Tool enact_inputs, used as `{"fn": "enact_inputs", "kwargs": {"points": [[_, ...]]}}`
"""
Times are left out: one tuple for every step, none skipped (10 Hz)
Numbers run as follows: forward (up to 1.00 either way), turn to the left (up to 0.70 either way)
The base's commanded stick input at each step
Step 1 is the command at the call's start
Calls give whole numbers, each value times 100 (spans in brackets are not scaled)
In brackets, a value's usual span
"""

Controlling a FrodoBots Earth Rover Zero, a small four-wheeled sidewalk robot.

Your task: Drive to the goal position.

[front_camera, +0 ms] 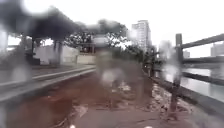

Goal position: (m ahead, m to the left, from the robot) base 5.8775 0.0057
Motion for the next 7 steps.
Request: {"fn": "enact_inputs", "kwargs": {"points": [[84,0],[85,0],[85,0],[85,0],[99,0],[100,0],[100,0]]}}
